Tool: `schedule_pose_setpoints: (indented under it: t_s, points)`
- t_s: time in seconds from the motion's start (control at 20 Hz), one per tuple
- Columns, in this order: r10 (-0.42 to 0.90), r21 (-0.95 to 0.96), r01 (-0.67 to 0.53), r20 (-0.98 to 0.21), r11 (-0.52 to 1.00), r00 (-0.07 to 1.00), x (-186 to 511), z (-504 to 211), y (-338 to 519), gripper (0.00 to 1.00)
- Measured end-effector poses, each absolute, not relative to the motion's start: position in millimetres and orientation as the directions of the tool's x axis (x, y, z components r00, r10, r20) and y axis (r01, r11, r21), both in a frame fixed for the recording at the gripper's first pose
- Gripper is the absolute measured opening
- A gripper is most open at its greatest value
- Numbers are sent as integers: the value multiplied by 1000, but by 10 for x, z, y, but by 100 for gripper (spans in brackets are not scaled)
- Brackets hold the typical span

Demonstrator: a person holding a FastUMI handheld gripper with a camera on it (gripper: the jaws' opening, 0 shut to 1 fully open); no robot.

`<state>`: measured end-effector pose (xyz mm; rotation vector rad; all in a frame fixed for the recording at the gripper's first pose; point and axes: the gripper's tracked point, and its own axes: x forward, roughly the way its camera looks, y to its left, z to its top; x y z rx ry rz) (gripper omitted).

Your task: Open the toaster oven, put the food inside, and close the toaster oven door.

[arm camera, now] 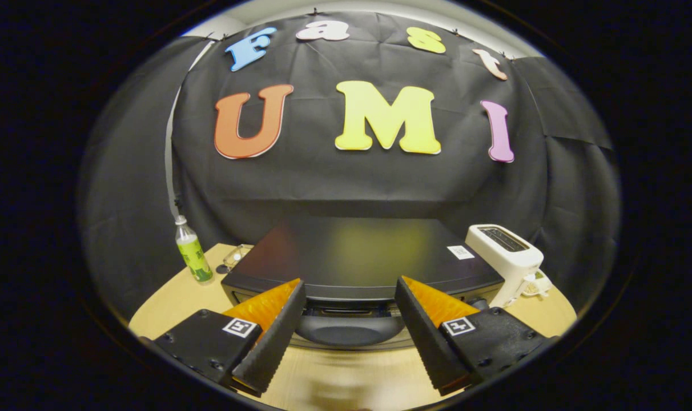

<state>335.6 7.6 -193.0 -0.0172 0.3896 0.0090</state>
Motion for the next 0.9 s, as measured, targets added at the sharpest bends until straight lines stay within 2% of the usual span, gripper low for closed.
schedule_pose_setpoints:
  t_s: [0.3, 0.9]
  points:
    - [-11, 35, 28, -417, 999, 909, 3308, -2054, 43, 100]
    - [0, 42, 16, -347, 999, 938, 2883, -2142, 47, 100]
